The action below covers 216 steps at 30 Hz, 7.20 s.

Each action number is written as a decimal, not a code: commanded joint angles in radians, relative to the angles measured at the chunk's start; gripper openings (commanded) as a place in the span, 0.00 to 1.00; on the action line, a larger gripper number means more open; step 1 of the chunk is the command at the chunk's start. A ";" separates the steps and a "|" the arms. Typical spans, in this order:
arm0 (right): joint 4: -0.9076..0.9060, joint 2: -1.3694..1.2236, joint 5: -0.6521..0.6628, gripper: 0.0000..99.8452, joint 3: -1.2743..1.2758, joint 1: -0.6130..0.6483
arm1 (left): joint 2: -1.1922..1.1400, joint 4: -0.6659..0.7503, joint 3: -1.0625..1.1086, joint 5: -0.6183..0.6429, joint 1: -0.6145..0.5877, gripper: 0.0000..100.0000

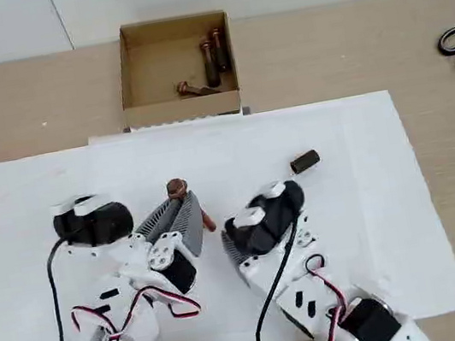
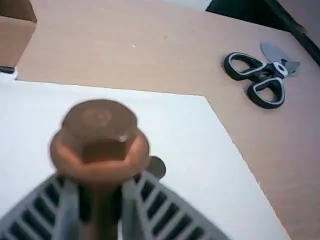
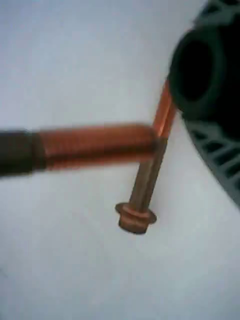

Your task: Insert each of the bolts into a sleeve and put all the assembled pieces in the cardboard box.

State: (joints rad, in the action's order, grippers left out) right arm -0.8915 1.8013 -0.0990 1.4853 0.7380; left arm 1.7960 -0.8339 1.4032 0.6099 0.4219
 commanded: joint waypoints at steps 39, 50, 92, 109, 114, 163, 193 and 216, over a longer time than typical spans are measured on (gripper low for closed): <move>0.104 0.010 0.149 0.00 0.028 0.074 | 0.011 -0.005 -0.053 0.044 0.060 0.01; 0.157 0.010 0.207 0.00 0.025 0.068 | 0.011 -0.155 -0.059 0.037 0.166 0.01; 0.185 0.008 0.207 0.00 0.063 -0.015 | 0.008 -0.370 -0.127 -0.371 0.097 0.21; 0.185 -0.001 0.203 0.00 0.061 -0.271 | 0.014 -0.226 -0.044 -0.410 -0.247 0.01; 0.185 -0.001 0.203 0.00 0.048 -0.438 | 0.014 -0.149 0.134 -0.488 -0.388 0.01; 0.236 -2.625 0.470 0.00 -2.587 -0.395 | 0.014 -0.055 0.275 -0.497 -0.454 0.01; -0.584 -2.511 0.483 0.16 -2.743 -0.403 | 0.014 -0.055 0.275 -0.497 -0.454 0.01; -0.796 -1.840 0.514 0.16 -1.827 -0.450 | 0.014 -0.055 0.275 -0.494 -0.456 0.01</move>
State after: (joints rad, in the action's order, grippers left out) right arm -1.6909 -0.1780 0.3890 -0.5278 0.2992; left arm 1.8006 -0.9168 1.6824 0.1189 -0.0276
